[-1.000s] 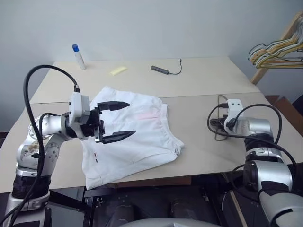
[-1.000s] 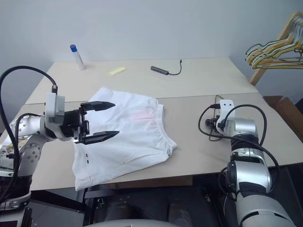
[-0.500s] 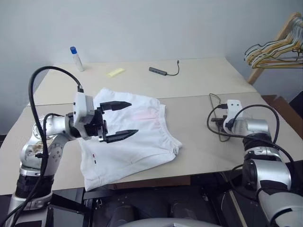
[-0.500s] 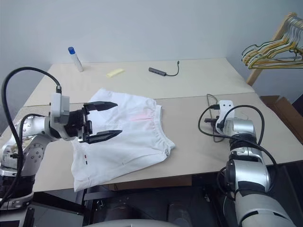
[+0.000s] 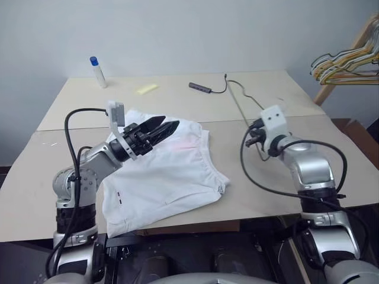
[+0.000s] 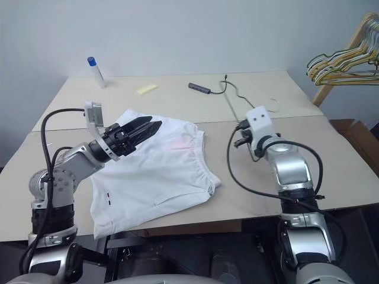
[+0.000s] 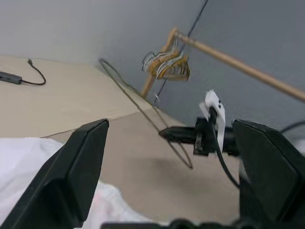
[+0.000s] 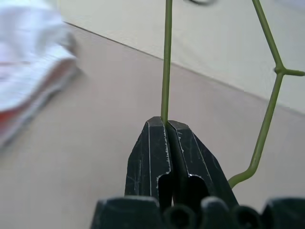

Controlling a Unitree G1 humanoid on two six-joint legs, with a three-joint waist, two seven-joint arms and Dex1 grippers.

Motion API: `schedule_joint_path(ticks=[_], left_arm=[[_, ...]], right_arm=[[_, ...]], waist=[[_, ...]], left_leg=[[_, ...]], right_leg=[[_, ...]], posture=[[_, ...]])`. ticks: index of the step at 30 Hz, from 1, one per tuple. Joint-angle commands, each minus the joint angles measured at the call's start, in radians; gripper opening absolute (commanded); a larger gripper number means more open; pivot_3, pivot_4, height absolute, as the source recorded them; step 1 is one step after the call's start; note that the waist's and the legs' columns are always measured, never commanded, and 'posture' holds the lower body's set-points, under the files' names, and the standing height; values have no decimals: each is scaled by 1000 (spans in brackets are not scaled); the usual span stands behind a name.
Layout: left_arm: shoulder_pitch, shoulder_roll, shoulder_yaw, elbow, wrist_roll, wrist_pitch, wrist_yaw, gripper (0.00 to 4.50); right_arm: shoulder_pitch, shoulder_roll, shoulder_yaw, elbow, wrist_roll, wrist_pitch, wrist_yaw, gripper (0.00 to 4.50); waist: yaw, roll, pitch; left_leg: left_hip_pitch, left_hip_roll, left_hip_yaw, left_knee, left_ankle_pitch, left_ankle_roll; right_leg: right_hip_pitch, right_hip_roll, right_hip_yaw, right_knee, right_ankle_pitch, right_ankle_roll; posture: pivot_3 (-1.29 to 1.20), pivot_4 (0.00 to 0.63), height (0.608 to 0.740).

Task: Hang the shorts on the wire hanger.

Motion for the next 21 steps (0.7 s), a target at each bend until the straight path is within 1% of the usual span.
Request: schedule_joint_path(ticks=[1,4,9,13,17,19,21], left_arm=[[-55,-56,52,34,-110,33,80,4500],[-99,-99,85,111,-165,64,172,4500],[-111,-134,76,142,-182,87,228,4500],[-116,-164,63,133,-162,58,251,4500],[-124,-175,32,130,-109,24,258,4500],[-126,-188,32,132,-109,13,255,4500],[-129,-194,30,136,-106,5,259,4117]], right_arm=[[31,21,5,-127,35,-118,41,40],[64,34,23,-207,69,-170,94,40],[113,21,64,-288,67,-287,153,40],[148,-4,89,-317,50,-375,194,40],[165,-13,105,-314,27,-424,201,40],[171,-13,111,-310,12,-440,196,40],[174,-14,114,-306,1,-452,193,0]], waist=[[0,0,0],[0,-1,0],[-1,-1,1],[0,-2,1],[0,-2,1],[0,-2,1],[0,-2,1]], left_leg=[[0,0,0,0,0,0],[0,-1,-1,0,0,0],[0,-2,-2,0,0,0],[0,-3,-2,0,0,0],[0,-3,-2,0,0,-1],[0,-3,-2,0,0,-1],[0,-3,-2,0,0,-1]], right_leg=[[0,0,0,0,0,0],[0,-1,0,0,0,0],[1,-1,-1,-1,0,0],[1,-1,-1,-1,0,0],[2,-1,-1,-1,0,0],[2,-1,-2,-1,0,0],[2,-1,-1,-1,0,0]], posture=[[54,0,740],[54,0,740],[53,0,740],[50,0,740],[50,0,740],[49,0,740],[48,0,740]])
